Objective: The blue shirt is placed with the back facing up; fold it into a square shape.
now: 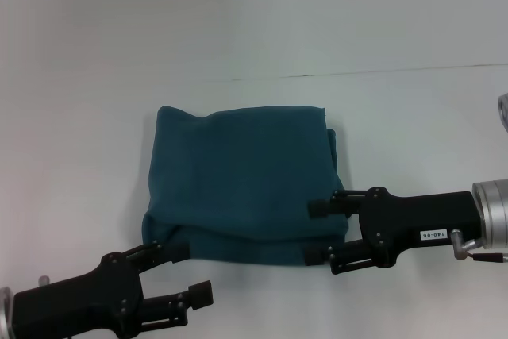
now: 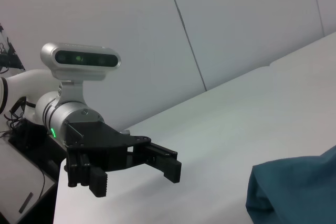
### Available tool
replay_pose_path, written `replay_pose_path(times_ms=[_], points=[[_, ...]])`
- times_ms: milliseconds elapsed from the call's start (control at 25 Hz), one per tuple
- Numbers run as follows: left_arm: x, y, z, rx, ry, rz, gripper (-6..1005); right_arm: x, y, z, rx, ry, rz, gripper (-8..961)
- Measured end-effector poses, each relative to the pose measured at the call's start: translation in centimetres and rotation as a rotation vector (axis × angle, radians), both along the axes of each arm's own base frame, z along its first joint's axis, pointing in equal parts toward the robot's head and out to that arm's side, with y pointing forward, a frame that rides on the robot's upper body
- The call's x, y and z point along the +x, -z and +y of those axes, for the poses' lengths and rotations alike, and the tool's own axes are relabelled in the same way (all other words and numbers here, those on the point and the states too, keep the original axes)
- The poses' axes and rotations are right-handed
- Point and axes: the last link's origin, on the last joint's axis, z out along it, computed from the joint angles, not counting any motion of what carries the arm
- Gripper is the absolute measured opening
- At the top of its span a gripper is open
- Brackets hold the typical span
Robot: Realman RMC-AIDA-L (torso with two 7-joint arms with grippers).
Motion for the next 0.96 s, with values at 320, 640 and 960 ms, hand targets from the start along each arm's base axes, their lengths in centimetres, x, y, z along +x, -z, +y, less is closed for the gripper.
replay_pose_path(times_ms=[320, 640, 960], points=[[-0.02, -0.02, 0.01, 0.001, -0.001, 0.0, 919, -0.1, 0.0, 0.04, -0.008, 0.009, 0.003, 923], [0.01, -0.1, 0.05, 0.008, -0.003, -0.006, 919, -0.11, -0.06, 0.09, -0.01, 0.013, 0.003, 924], [0.08, -0.15, 0.15, 0.008, -0.003, -0.008, 919, -0.03, -0.14, 0.09, -0.012, 0.019, 0.001, 924]])
